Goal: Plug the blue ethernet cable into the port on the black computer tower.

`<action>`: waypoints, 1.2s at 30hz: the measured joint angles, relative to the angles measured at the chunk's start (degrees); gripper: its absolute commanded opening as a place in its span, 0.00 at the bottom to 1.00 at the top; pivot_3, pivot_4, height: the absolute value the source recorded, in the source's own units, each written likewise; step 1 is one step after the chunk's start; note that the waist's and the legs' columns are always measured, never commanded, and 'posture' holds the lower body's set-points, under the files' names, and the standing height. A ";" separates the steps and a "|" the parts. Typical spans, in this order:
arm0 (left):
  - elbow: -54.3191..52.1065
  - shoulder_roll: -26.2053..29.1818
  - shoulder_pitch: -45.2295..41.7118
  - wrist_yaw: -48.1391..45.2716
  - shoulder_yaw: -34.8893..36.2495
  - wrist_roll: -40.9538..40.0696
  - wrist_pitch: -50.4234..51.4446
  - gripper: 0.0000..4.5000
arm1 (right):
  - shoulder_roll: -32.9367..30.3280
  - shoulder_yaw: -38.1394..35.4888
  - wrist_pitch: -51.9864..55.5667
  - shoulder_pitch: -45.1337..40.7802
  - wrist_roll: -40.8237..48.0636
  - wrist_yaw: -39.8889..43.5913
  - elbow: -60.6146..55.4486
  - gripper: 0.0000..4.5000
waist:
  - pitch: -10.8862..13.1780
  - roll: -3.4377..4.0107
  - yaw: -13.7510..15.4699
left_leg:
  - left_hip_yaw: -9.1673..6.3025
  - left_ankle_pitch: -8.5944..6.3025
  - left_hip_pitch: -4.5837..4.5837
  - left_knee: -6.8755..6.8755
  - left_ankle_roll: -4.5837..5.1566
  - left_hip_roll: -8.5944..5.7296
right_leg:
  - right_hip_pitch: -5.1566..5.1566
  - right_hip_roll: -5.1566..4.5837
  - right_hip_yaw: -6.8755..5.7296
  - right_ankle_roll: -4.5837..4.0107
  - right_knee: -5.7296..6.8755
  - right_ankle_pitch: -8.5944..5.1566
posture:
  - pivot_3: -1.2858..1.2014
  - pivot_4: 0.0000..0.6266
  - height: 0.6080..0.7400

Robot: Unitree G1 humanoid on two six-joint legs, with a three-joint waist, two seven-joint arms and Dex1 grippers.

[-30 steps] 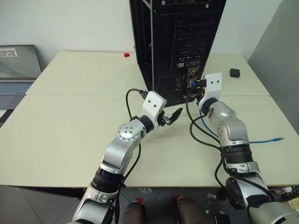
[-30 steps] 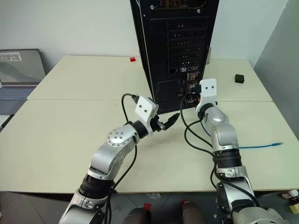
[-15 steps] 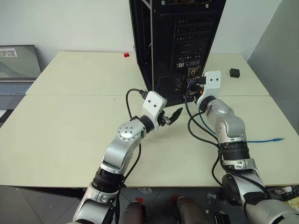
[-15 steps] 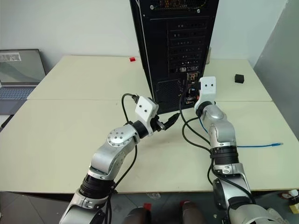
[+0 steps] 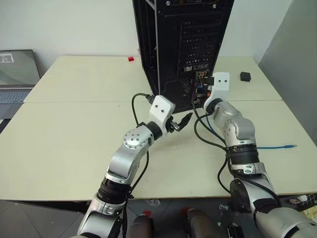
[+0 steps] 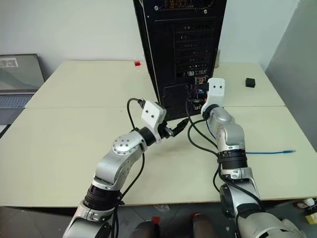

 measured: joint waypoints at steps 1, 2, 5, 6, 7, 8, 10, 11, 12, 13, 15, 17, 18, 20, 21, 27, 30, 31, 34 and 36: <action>0.00 -0.06 -0.03 0.00 0.00 0.00 0.00 0.84 | 0.02 0.14 -0.14 -0.27 0.00 0.06 0.43 0.00 | 0.00 0.00 -0.10 | 0.02 0.00 0.01 0.00 0.00 0.00 | 0.00 0.02 0.03 0.00 0.00 0.00 | 0.52 0.24 1.00; 0.01 -0.09 -0.03 0.00 0.00 0.03 0.00 0.84 | 0.01 0.23 -0.47 -0.50 -0.02 0.29 1.06 0.00 | 0.00 0.00 -0.17 | 0.03 0.00 0.02 0.00 0.00 0.00 | 0.00 0.04 0.04 -0.01 0.01 0.01 | 0.52 0.24 1.00; 0.01 -0.05 -0.02 0.00 0.00 0.14 0.00 0.84 | -0.54 0.52 -1.15 -0.60 -0.09 1.53 1.81 0.00 | 0.00 0.00 -0.24 | 0.05 0.00 0.04 0.00 0.00 0.01 | 0.00 0.08 0.08 -0.01 0.00 0.03 | 0.52 0.24 1.00; 0.01 -0.02 -0.02 0.00 0.01 0.17 0.00 0.84 | -0.81 0.67 -1.19 -0.59 -0.20 2.03 1.82 0.08 | 0.00 0.00 -0.24 | 0.05 0.00 0.04 0.00 0.00 0.01 | 0.00 0.08 0.08 -0.01 0.01 0.03 | 0.52 0.24 1.00; 0.01 0.02 -0.02 0.00 0.03 0.22 0.00 0.84 | -1.08 0.86 -1.23 -0.56 -0.31 2.46 1.82 0.16 | 0.00 0.00 -0.23 | 0.05 0.00 0.03 0.00 0.00 0.01 | 0.00 0.08 0.08 -0.01 0.00 0.03 | 0.52 0.24 1.00; 0.05 0.07 -0.02 0.00 0.04 0.32 0.00 0.84 | -1.37 1.29 -1.33 -0.47 -0.46 2.84 1.79 0.17 | 0.00 0.00 -0.23 | 0.05 0.00 0.03 0.00 0.00 0.01 | 0.00 0.08 0.08 -0.01 0.00 0.03 | 0.52 0.24 1.00; 0.05 0.15 0.02 -0.06 0.02 0.40 0.00 0.84 | -2.50 1.63 -1.52 0.60 -0.70 3.91 0.82 0.27 | 0.00 0.00 0.02 | -0.01 0.00 -0.01 -0.01 0.00 0.02 | 0.00 0.07 0.06 -0.01 -0.01 0.03 | 0.52 0.24 1.00; 0.08 0.49 0.04 -0.08 0.10 0.53 0.00 0.84 | -3.08 1.72 -1.54 1.32 -0.95 4.41 0.37 0.32 | 0.00 0.00 0.09 | -0.02 0.00 -0.03 -0.02 0.00 0.02 | 0.00 0.06 0.06 -0.01 -0.05 0.03 | 0.52 0.24 1.00; 0.11 0.83 0.06 -0.10 0.21 0.75 -0.01 0.84 | -3.88 2.06 -1.54 2.34 -1.06 5.27 -0.55 0.36 | 0.00 0.00 0.17 | -0.02 0.00 -0.07 -0.04 0.00 0.01 | -0.01 0.04 0.05 -0.01 -0.08 0.03 | 0.52 0.24 1.00; 0.21 1.05 0.08 -0.13 0.47 0.90 -0.01 0.84 | -4.52 2.48 -1.39 3.37 -1.10 6.01 -1.63 0.41 | 0.00 0.00 0.22 | -0.02 0.00 -0.09 -0.04 0.00 0.01 | -0.01 0.02 0.04 -0.01 -0.11 0.03 | 0.52 0.24 1.00; 0.51 1.65 0.06 -0.29 1.07 1.06 -0.01 0.84 | -5.93 3.52 -0.67 5.16 -1.10 7.80 -3.98 0.52 | 0.01 0.00 0.32 | 0.02 0.00 -0.17 -0.04 0.00 -0.03 | -0.07 -0.03 0.04 -0.01 -0.13 0.03 | 0.52 0.24 1.00; 0.69 2.19 0.05 -0.73 1.10 1.13 -0.02 0.84 | -6.98 4.01 0.18 6.23 -1.04 9.39 -6.17 0.62 | 0.01 0.01 0.34 | 0.02 0.00 -0.18 -0.04 0.00 -0.04 | -0.07 -0.05 0.04 -0.01 -0.15 0.03 | 0.52 0.24 1.00; 0.72 2.54 0.05 -1.12 1.09 1.20 -0.01 0.84 | -7.89 4.43 0.83 6.77 -0.94 10.49 -7.75 0.66 | 0.01 0.01 0.38 | -0.01 -0.01 -0.19 -0.03 0.00 -0.04 | -0.08 -0.05 0.02 -0.01 -0.14 0.03 | 0.52 0.24 1.00; 0.86 3.37 -0.01 -1.38 1.17 1.23 0.06 0.84 | -9.39 4.91 1.86 7.56 -0.50 12.40 -10.66 0.74 | 0.01 0.01 0.39 | -0.04 -0.01 -0.18 -0.03 0.00 -0.03 | -0.07 -0.04 -0.01 -0.01 -0.13 0.03 | 0.52 0.24 1.00; 0.92 3.84 -0.05 -1.51 1.18 1.26 0.22 0.84 | -10.34 5.02 2.63 8.13 0.12 13.71 -12.50 0.78 | 0.01 0.01 0.40 | -0.08 0.00 -0.18 -0.03 0.00 -0.02 | -0.07 -0.04 -0.03 0.00 -0.12 0.03 | 0.52 0.24 1.00; 1.32 8.14 -1.16 -2.93 3.68 1.02 3.01 0.84 | -19.39 4.79 7.54 12.33 4.56 22.98 -23.08 1.00 | 0.04 0.03 0.52 | -0.13 -0.01 -0.24 -0.02 0.01 -0.03 | -0.07 -0.02 -0.13 0.00 -0.15 0.02 | 0.52 0.24 1.00; 1.10 10.07 -1.29 -4.04 5.61 0.53 4.72 0.84 | -23.58 3.19 9.47 14.02 7.35 27.27 -26.82 1.00 | 0.04 0.03 0.52 | -0.13 -0.01 -0.25 -0.02 0.01 -0.04 | -0.07 -0.02 -0.13 0.01 -0.16 0.02 | 0.52 0.24 1.00; 1.08 10.54 -1.38 -4.42 5.84 0.10 5.06 0.84 | -25.01 2.57 9.49 14.62 8.43 29.08 -27.98 1.00 | 0.04 0.03 0.57 | -0.14 -0.01 -0.25 -0.02 0.01 -0.04 | -0.07 -0.02 -0.14 0.01 -0.16 0.02 | 0.52 0.24 1.00; 1.06 12.10 -1.48 -5.98 6.24 -0.41 5.22 0.84 | -29.12 0.99 9.00 16.00 10.65 33.83 -29.52 1.00 | 0.05 0.02 0.74 | -0.13 -0.01 -0.26 -0.01 0.01 -0.06 | -0.07 -0.03 -0.14 0.01 -0.17 0.02 | 0.52 0.24 1.00; 1.12 12.94 -1.69 -7.18 6.67 -1.09 5.36 0.84 | -31.96 -0.67 8.76 17.23 12.00 36.81 -29.52 1.00 | 0.06 0.00 0.95 | -0.11 -0.01 -0.26 -0.01 0.01 -0.06 | -0.06 -0.02 -0.16 0.01 -0.18 0.02 | 0.52 0.24 1.00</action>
